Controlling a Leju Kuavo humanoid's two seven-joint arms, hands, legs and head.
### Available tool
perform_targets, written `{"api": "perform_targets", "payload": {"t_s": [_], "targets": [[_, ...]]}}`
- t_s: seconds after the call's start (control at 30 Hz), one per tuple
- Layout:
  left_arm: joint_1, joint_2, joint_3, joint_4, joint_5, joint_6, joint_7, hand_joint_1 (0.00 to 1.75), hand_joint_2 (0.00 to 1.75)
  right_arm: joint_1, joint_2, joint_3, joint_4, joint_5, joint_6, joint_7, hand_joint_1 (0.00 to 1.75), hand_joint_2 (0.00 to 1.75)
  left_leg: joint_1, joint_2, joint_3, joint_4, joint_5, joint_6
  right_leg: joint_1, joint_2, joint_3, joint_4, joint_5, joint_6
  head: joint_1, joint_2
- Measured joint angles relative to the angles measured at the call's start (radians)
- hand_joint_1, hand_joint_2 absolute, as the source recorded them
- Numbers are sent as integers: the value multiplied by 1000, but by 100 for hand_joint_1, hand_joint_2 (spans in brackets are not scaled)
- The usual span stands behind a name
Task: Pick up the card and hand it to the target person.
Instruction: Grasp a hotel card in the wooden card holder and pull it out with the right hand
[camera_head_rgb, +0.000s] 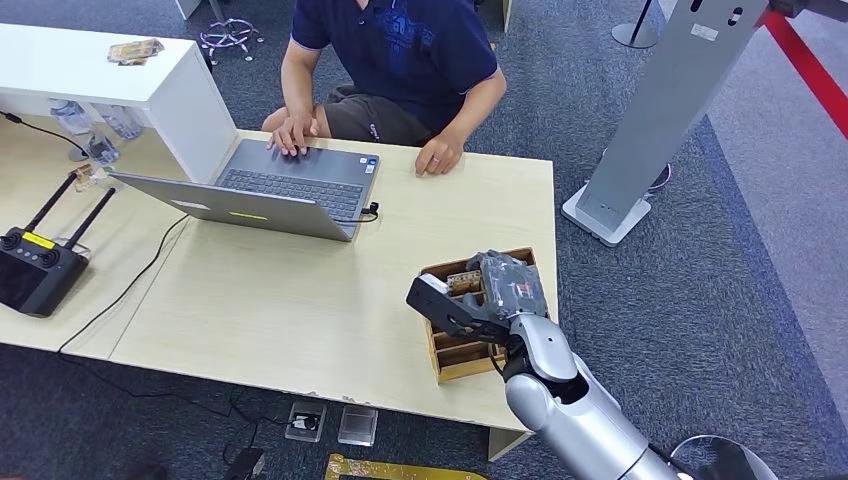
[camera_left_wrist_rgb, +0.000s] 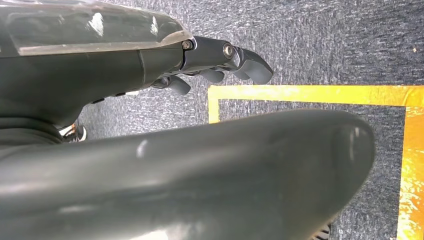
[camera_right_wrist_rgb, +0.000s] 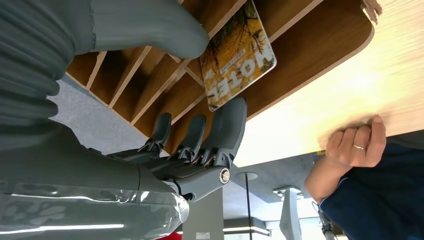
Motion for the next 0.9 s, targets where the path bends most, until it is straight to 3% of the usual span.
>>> {"api": "perform_targets", "payload": {"t_s": [0.23, 0.5, 0.8, 0.9], "targets": [[0, -3, 0, 0, 1, 1, -3, 0, 0, -1, 9, 0, 9, -2, 2, -11, 103, 175, 0, 0, 0, 0, 0, 0, 0, 0, 0, 0, 0, 0, 0, 0], [1, -4, 0, 0, 4, 6, -5, 0, 0, -5, 15, 1, 19, -8, 2, -18, 108, 175, 0, 0, 0, 0, 0, 0, 0, 0, 0, 0, 0, 0, 0, 0], [3, -4, 0, 0, 5, 7, -6, 0, 0, -7, 17, 1, 29, -9, 2, -18, 172, 175, 0, 0, 0, 0, 0, 0, 0, 0, 0, 0, 0, 0, 0, 0], [3, -4, 0, 0, 5, 6, -6, 0, 0, -11, 18, 1, 30, -9, 2, -18, 175, 175, 0, 0, 0, 0, 0, 0, 0, 0, 0, 0, 0, 0, 0, 0]]}}
